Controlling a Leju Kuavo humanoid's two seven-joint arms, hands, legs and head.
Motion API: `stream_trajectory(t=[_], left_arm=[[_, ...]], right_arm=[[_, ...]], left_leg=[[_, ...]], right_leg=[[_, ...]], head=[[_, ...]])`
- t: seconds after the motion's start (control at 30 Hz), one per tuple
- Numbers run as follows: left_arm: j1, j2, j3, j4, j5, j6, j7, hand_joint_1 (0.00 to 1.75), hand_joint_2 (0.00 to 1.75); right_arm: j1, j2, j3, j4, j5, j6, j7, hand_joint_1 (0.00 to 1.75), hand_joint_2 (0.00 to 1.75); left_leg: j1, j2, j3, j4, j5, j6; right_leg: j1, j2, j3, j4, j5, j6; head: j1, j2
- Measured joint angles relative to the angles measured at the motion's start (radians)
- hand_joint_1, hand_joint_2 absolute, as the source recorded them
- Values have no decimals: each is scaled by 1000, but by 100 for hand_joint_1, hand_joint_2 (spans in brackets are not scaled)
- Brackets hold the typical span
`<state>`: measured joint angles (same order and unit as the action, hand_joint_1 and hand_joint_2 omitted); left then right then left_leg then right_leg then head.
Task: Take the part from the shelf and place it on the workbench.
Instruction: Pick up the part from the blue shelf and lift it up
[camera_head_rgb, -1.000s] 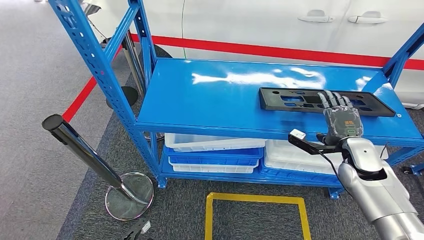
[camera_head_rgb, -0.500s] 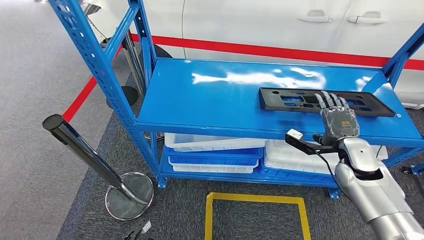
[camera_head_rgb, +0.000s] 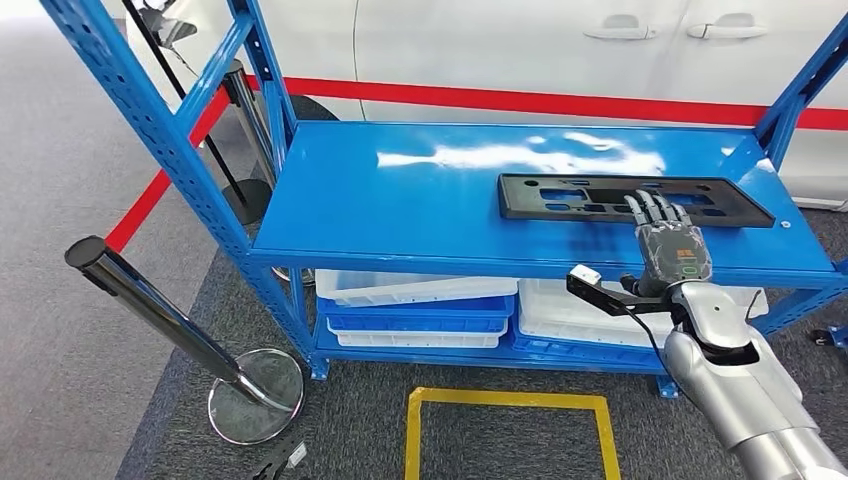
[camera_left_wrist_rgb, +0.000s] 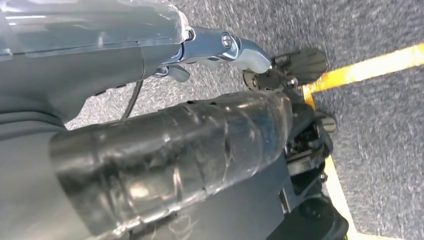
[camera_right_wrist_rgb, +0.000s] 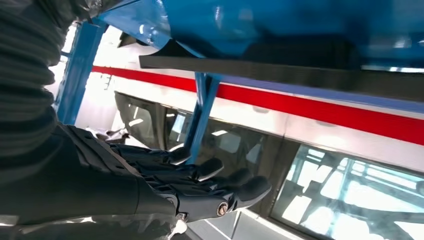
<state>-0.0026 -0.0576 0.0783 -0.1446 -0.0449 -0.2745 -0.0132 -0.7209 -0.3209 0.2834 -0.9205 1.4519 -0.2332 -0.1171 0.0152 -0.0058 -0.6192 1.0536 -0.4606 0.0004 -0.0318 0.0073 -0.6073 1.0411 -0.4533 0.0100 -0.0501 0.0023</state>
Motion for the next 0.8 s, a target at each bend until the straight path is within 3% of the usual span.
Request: stream_trajectory(t=[0.03, 0.1, 0.17, 0.2, 0.23, 0.27, 0.33, 0.4, 0.5, 0.57, 0.63, 0.67, 0.7, 0.73, 0.8], left_arm=[[0, 0, 0, 0, 0, -1, -1, 0, 0], [0, -1, 0, 0, 0, -1, -2, 0, 0], [1, -1, 0, 0, 0, -1, -2, 0, 0], [1, -1, 0, 0, 0, -1, -2, 0, 0], [1, -1, 0, 0, 0, -1, -2, 0, 0], [1, 0, 0, 0, 0, -1, -2, 0, 0], [1, 1, 0, 0, 0, -1, -2, 0, 0], [1, 2, 0, 0, -1, -2, -2, 0, 0], [1, 1, 0, 0, -2, -2, -2, 0, 0], [0, 0, 0, 0, -3, -3, -2, 0, 0], [-1, 0, 0, -1, -3, -3, -2, 0, 0], [-1, 0, 0, -1, -3, -4, -2, 0, 0], [0, -1, 0, -1, -3, -4, -2, 0, 0], [1, -1, 0, -1, -3, -5, -2, 0, 0], [1, -2, 0, -1, -3, -6, -2, 0, 0]], right_arm=[[-1, 1, 0, 0, 0, 0, 0, 0, 175], [0, 4, 0, 1, 0, 0, 0, 0, 175], [5, 8, 0, 4, -1, 0, 0, 0, 175], [6, 10, 0, 5, -1, 0, 0, 0, 175], [7, 12, 1, 6, -2, -1, 0, 0, 175], [7, 13, 1, 6, -2, -1, 0, 0, 175], [7, 16, 1, 7, -3, -1, 0, 0, 175], [7, 18, 1, 9, -3, -1, 0, 0, 175], [6, 20, 3, 10, -4, -1, -2, 0, 175], [4, 20, 4, 12, -6, -2, -3, 0, 175], [6, 20, 4, 17, -6, -2, -4, 0, 175], [9, 20, 5, 19, -6, -2, -4, 0, 175], [11, 20, 5, 22, -6, -2, -5, 0, 175], [11, 20, 6, 23, -6, -2, -5, 0, 175], [9, 21, 6, 25, -7, -2, -5, 0, 175]], left_leg=[[1, 1, -18, 40, -24, -4], [2, 2, -82, 172, -85, -7], [1, 2, -132, 262, -105, -6], [0, 2, -131, 253, -85, -1], [-2, 2, -111, 205, -51, 5], [-5, 1, -79, 132, -12, 14], [-13, 1, -24, 14, 30, 30], [-19, 0, -9, -18, 29, 35], [-14, 2, 5, -40, 33, 44], [-10, 3, 17, -51, 34, 53], [-11, 3, 20, -50, 29, 58], [-11, 3, 22, -48, 25, 59], [-11, 3, 24, -45, 21, 58], [-11, 2, 27, -41, 15, 56], [-12, 2, 34, -31, 0, 50]], right_leg=[[0, -1, 2, -2, 1, -7], [4, -2, 3, -3, -1, -14], [10, -1, 5, -2, -4, -18], [13, -1, 8, -2, -6, -20], [16, 0, 11, -2, -8, -21], [17, 0, 15, -2, -11, -21], [21, 1, 18, -3, -16, -17], [21, 1, 17, -5, -17, -7], [20, 0, 15, 5, -28, 9], [18, -2, -28, 91, -71, 17], [16, -3, -101, 218, -118, 24], [16, -3, -128, 256, -121, 26], [15, -3, -136, 257, -104, 28], [14, -4, -125, 220, -69, 28], [15, -7, -68, 88, 1, 24]], head=[[-2, 0], [-5, 0], [-6, 0], [-6, 0], [-6, 0], [-6, 0], [-5, 0], [-4, 0], [-3, 0], [-2, 0], [-1, 0], [-1, 0], [-1, 0], [-1, 0], [-1, 0]])
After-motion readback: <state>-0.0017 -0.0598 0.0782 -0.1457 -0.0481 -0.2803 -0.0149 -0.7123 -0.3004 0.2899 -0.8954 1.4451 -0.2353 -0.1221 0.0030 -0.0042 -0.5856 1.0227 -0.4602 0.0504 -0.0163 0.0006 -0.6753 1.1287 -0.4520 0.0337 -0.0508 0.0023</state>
